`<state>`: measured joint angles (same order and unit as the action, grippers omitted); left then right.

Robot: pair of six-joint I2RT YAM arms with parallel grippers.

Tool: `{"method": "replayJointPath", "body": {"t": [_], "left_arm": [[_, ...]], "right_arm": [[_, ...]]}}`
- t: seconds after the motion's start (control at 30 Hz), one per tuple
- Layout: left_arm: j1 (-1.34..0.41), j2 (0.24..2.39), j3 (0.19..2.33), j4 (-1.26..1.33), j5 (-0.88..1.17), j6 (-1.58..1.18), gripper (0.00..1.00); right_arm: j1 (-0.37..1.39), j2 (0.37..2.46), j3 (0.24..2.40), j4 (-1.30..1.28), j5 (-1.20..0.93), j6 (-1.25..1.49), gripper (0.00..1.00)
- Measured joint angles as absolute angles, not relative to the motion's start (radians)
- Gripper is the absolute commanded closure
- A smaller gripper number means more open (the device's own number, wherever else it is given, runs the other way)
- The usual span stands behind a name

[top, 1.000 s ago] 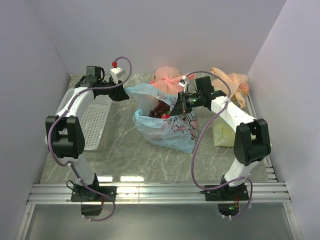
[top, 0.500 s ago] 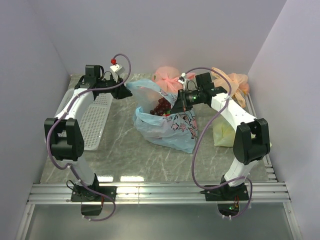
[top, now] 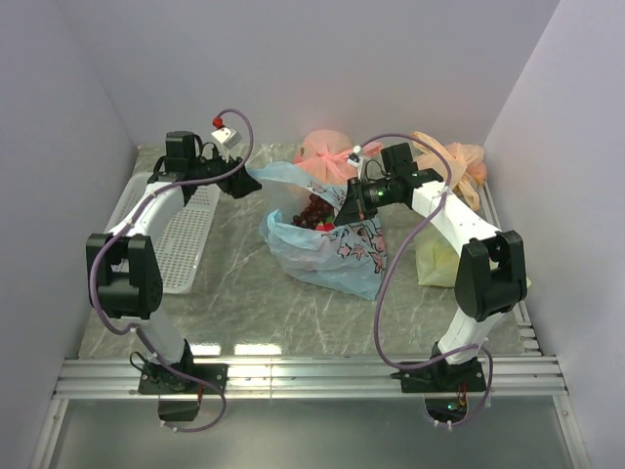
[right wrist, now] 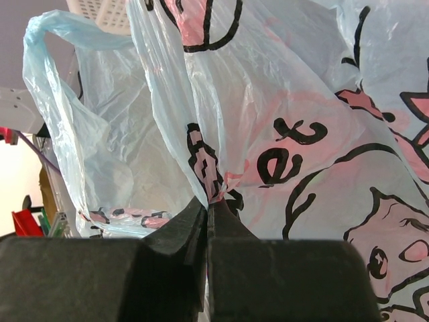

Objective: Place the fake fruits into the plastic bag and tie a complex knot

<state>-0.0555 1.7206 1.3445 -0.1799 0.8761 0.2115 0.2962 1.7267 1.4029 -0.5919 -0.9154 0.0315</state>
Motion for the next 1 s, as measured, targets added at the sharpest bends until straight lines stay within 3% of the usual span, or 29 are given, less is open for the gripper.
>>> {"method": "replayJointPath", "body": {"t": [0.17,0.27,0.3,0.4,0.47,0.6,0.8,1.0], "left_arm": [[-0.056,1.687,1.299,-0.079,0.87,0.208,0.3],[-0.056,1.664,1.277,-0.057,0.899,0.233,0.54],[-0.056,1.661,1.278,-0.058,0.911,0.246,0.72],[-0.056,1.663,1.295,-0.095,0.946,0.278,1.0],[-0.056,1.674,1.331,-0.133,0.965,0.294,1.0],[-0.06,1.708,1.42,-0.205,0.982,0.288,1.0],[-0.081,1.731,1.472,-0.303,0.963,0.238,1.0],[-0.099,1.731,1.469,-0.321,0.921,0.173,1.0]], "right_arm": [[0.296,1.727,1.403,-0.598,-0.914,0.028,1.0],[0.296,1.727,1.403,-0.599,-0.914,0.028,0.98],[0.296,1.727,1.403,-0.599,-0.914,0.028,0.9],[0.296,1.729,1.417,-0.616,-0.908,0.025,0.79],[0.296,1.738,1.456,-0.64,-0.899,0.025,0.74],[0.297,1.745,1.568,-0.663,-0.858,0.054,0.45],[0.341,1.742,1.771,-0.673,-0.784,0.12,0.39],[0.553,1.767,1.955,-0.756,-0.696,0.093,0.34]]}}
